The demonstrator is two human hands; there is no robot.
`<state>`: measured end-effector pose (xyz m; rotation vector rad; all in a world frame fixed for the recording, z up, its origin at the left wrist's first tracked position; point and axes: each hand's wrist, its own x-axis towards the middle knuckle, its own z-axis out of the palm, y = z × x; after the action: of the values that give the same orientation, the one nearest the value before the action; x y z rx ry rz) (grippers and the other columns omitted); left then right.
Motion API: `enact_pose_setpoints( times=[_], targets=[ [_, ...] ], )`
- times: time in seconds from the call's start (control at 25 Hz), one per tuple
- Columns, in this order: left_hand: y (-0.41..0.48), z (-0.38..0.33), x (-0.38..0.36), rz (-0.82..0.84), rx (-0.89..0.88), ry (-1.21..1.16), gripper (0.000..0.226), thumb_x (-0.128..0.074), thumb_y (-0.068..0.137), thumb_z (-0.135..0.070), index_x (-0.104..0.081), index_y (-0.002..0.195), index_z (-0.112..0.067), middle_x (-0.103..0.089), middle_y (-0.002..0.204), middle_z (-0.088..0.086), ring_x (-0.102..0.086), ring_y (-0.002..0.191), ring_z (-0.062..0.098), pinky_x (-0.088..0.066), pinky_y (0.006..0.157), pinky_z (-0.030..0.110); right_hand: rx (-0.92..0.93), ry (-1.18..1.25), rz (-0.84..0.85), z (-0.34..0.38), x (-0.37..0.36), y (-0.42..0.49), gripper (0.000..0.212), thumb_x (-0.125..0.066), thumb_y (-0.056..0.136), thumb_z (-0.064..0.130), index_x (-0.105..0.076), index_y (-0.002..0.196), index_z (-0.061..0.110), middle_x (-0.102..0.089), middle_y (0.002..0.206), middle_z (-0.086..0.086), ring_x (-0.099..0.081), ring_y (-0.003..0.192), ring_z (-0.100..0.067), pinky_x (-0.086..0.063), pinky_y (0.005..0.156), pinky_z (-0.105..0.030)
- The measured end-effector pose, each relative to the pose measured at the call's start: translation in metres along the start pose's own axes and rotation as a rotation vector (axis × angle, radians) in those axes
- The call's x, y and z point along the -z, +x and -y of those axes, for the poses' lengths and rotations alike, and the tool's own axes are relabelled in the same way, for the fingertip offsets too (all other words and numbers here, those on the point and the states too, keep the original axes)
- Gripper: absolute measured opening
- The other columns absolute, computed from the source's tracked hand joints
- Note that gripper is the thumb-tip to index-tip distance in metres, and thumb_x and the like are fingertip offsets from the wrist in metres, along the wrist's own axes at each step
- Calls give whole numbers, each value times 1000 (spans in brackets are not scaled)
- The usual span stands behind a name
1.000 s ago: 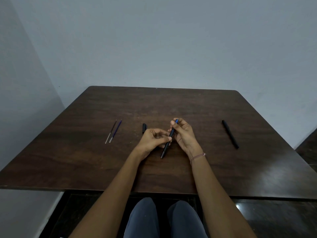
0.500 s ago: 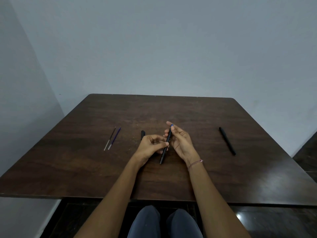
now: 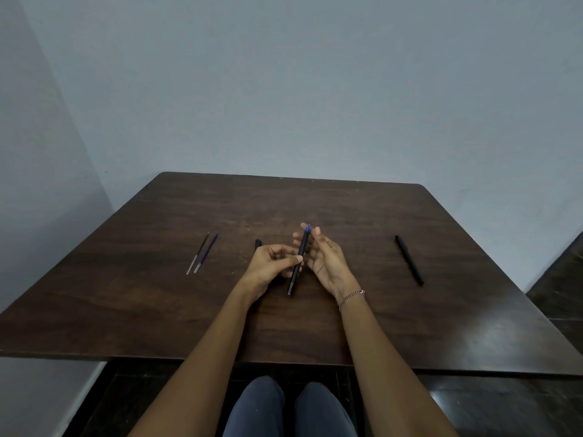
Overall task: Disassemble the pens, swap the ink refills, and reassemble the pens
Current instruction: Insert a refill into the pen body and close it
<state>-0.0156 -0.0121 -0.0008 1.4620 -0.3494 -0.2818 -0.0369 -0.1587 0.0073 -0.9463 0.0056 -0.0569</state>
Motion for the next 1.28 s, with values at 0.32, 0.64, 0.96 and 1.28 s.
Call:
enact_pose_setpoints(
  times=[0.32, 0.64, 0.96, 1.28],
  targets=[
    [2, -1, 0, 2, 23, -35, 9, -71, 80, -3, -71, 86, -9, -74, 72, 4, -71, 68, 15, -54, 57, 21, 6, 3, 5, -1, 2, -1, 24, -47, 96, 7, -62, 116, 9, -74, 100, -7, -69, 96, -16, -57, 82, -28],
    [2, 4, 1, 30, 11, 35, 11, -74, 78, -7, -71, 87, -12, -74, 74, 5, -71, 70, 14, -55, 59, 20, 40, -90, -55, -3, 0, 1, 25, -56, 89, -3, -65, 105, 14, -65, 97, 4, -60, 82, -4, -50, 77, -23],
    [0, 2, -1, 16, 9, 6, 10, -73, 78, -5, -71, 85, -11, -73, 68, 4, -70, 66, 13, -54, 56, 19, -9, 35, 11, -2, 5, 4, 26, -44, 99, 16, -62, 115, 8, -74, 98, -8, -70, 94, -16, -57, 75, -25],
    [2, 5, -1, 3, 15, 14, 10, -74, 77, -4, -71, 85, -10, -74, 71, 5, -71, 67, 16, -56, 58, 21, 38, -34, -31, -4, 6, 5, 20, -50, 95, 9, -66, 106, 13, -73, 79, 0, -70, 79, -8, -57, 70, -22]
  ],
)
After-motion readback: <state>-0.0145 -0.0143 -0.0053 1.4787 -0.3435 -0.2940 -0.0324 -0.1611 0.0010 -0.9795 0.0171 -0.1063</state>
